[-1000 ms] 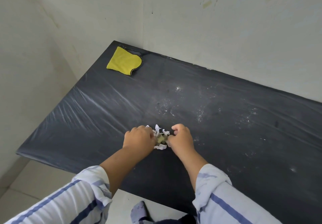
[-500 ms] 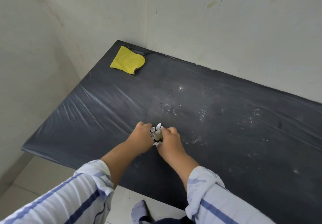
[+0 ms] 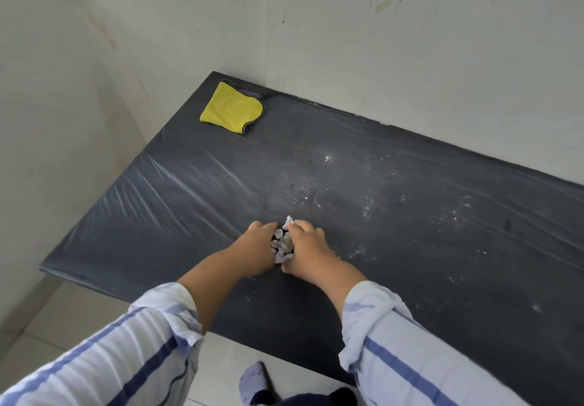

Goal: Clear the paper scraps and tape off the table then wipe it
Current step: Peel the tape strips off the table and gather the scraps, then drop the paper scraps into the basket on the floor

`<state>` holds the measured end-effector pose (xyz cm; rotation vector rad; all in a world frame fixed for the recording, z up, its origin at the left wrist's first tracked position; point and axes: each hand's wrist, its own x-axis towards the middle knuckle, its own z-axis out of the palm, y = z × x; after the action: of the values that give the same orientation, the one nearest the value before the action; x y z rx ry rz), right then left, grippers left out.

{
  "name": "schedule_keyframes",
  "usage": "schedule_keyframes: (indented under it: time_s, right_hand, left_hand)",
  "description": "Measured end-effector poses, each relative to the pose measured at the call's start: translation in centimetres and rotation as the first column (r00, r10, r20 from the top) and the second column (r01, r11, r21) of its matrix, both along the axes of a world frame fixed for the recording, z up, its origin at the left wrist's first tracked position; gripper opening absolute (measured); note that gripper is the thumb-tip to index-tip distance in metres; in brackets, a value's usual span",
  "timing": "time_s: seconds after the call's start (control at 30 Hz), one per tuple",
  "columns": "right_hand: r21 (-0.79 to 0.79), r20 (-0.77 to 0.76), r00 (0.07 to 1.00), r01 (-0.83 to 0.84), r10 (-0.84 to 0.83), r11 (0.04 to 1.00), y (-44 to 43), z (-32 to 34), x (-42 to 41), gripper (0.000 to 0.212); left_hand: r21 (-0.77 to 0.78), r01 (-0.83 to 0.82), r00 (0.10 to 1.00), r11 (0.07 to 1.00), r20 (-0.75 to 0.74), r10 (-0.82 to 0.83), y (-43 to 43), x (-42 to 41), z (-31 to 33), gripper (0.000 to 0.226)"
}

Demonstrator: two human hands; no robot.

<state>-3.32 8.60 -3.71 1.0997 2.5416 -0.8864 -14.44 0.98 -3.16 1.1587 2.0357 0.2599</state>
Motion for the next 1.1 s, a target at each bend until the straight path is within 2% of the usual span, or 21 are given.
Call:
schedule_keyframes:
  time_s: [0.07, 0.13, 0.23, 0.27, 0.4, 0.5, 0.63, 0.7, 0.8, 0.87, 1.03, 1.1]
  right_hand:
    - [-0.024, -0.054, 0.998, 0.021, -0.023, 0.999, 0.1, -0.2, 0.3, 0.071]
    - [-0.037, -0.115, 0.993, 0.037, -0.041, 0.999, 0.5, -0.3, 0.8, 0.055]
    - [-0.012, -0.19, 0.981, 0.031, -0.033, 0.999, 0.5, -0.3, 1.3, 0.022]
    - [-0.006, -0.212, 0.977, 0.028, -0.029, 1.0, 0.5, -0.3, 1.4, 0.02]
    - [-0.012, -0.266, 0.963, 0.046, -0.048, 0.999, 0.4, -0.2, 1.4, 0.026]
    - [-0.03, -0.263, 0.955, 0.131, -0.135, 0.991, 0.8, 0.4, 1.4, 0.041]
    - [-0.047, -0.021, 1.0, 0.019, -0.02, 0.999, 1.4, 0.8, 0.8, 0.083]
    - [-0.02, 0.056, 0.996, -0.07, 0.071, 0.997, 1.3, 0.6, 0.2, 0.091]
    - [0.016, 0.069, 0.985, -0.161, 0.159, 0.987, 0.9, 0.2, -0.2, 0.09]
    - [0.017, 0.046, 0.986, -0.162, 0.161, 0.987, 0.6, -0.2, 0.0, 0.092]
    - [0.067, -0.039, 0.992, -0.115, 0.118, 0.991, -0.6, -1.0, 0.5, 0.088]
    - [0.102, -0.073, 0.99, -0.111, 0.119, 0.989, -0.8, -1.2, 0.6, 0.081]
  left_hand:
    - [0.044, -0.026, 0.999, 0.999, 0.026, 0.025, -0.1, 0.0, -0.1, 0.063]
    - [0.053, -0.075, 0.994, 0.996, 0.082, 0.07, -0.5, -0.5, -0.3, 0.074]
    - [0.075, -0.084, 0.99, 0.994, 0.12, 0.075, -0.6, -1.0, -0.3, 0.085]
    - [0.076, -0.071, 0.991, 0.995, 0.118, 0.061, -0.5, -0.9, -0.2, 0.084]
    - [0.047, -0.018, 0.998, 0.999, 0.068, 0.015, 0.4, -0.5, -0.2, 0.074]
    - [0.028, -0.057, 0.995, 0.998, 0.085, 0.054, 0.5, -0.4, 0.2, 0.076]
    - [-0.022, -0.075, 0.994, 0.997, 0.074, 0.076, 0.3, -0.7, 1.0, 0.075]
    - [-0.033, -0.052, 0.996, 0.998, 0.072, 0.054, 0.3, -0.6, 1.4, 0.069]
    - [-0.002, 0.014, 0.996, 1.0, 0.091, -0.014, 0.3, 0.0, 2.3, 0.051]
    - [0.023, 0.061, 0.995, 0.998, 0.072, -0.063, 0.1, 0.2, 2.6, 0.043]
    - [0.037, 0.062, 0.995, 0.997, 0.078, -0.064, -0.4, 0.7, 1.7, 0.038]
    - [0.053, -0.017, 0.995, 0.998, 0.098, 0.011, -0.6, 0.6, 0.7, 0.036]
